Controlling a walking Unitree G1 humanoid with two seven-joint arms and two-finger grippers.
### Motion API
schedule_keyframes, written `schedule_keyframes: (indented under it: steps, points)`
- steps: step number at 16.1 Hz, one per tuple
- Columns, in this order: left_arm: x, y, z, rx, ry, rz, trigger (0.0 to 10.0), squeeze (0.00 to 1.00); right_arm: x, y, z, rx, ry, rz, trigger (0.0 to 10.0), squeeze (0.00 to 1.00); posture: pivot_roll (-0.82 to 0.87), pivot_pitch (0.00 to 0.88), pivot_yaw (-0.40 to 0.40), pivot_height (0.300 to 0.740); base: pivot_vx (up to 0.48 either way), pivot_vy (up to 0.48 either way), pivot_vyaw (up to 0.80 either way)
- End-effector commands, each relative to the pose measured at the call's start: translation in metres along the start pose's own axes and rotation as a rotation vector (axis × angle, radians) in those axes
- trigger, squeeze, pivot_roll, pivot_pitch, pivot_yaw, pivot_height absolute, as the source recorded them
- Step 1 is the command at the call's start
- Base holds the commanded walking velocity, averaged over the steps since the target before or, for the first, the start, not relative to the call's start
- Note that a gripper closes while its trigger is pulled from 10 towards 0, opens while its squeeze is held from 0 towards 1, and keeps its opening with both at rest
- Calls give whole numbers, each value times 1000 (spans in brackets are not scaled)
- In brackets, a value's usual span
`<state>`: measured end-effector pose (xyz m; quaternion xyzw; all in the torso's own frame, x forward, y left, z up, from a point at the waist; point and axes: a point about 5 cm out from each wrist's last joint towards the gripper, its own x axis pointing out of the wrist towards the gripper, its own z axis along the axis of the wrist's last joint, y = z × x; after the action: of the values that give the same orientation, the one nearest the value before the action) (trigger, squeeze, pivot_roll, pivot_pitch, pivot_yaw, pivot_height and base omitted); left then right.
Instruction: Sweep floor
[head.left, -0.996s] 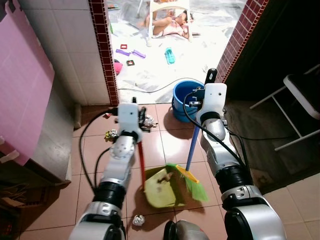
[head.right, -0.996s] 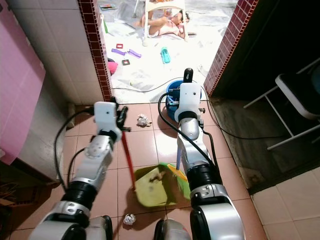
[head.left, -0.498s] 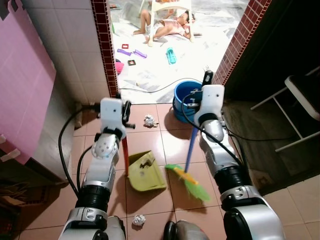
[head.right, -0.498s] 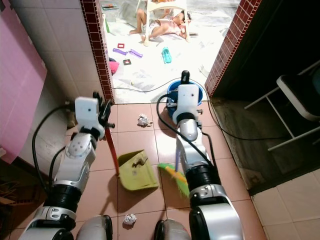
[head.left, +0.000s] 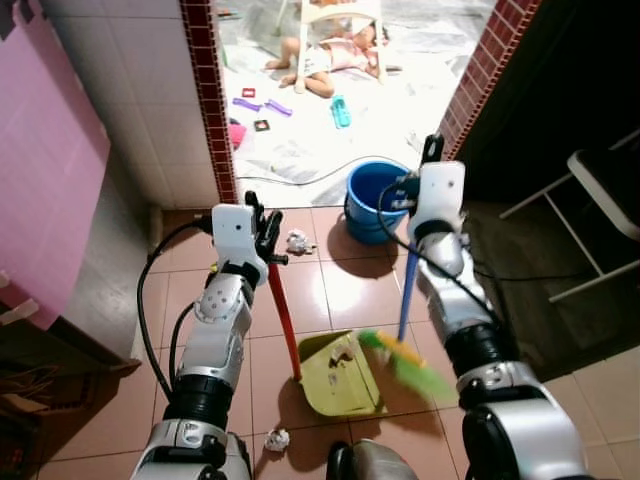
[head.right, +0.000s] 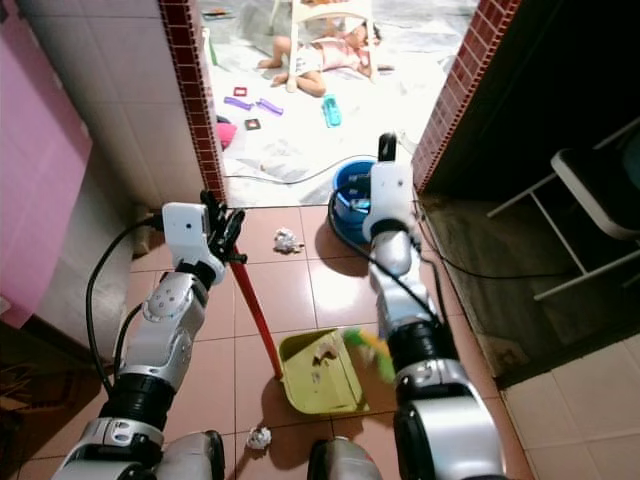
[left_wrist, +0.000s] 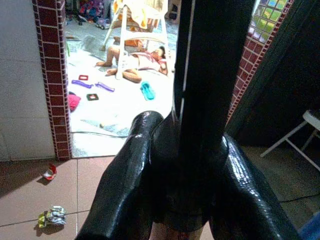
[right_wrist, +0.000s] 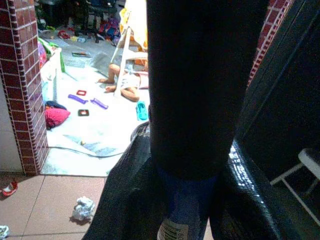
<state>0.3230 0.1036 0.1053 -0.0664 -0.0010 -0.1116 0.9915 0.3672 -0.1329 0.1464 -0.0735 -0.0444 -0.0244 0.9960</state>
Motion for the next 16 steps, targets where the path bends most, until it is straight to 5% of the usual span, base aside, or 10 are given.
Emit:
schedule_keyframes:
  steps: [1,6,9,12,15,16]
  points:
    - [1,1,6,15,-33,3,10000,0,4,3,10,6,-35,31,10000,0,-1,83,-82,740,0,0,0]
    - [0,1,4,-13,-16,5,10000,0,0,3,-5,10,18,30,10000,0,-3,86,-87,740,0,0,0]
    - [-2,-6,1,-32,-6,-30,10000,0,2,12,-6,335,80,42,10000,0,-7,88,-86,740,0,0,0]
    - [0,-7,0,-33,-4,-26,10000,0,2,25,6,472,58,172,10000,0,-10,87,-88,740,0,0,0]
    - [0,-3,0,1,-5,-3,10000,0,5,23,16,395,1,241,10000,0,-17,84,-87,740,0,0,0]
    - [0,1,0,26,-9,18,10000,0,6,19,22,278,-56,253,10000,0,-17,84,-87,740,0,0,0]
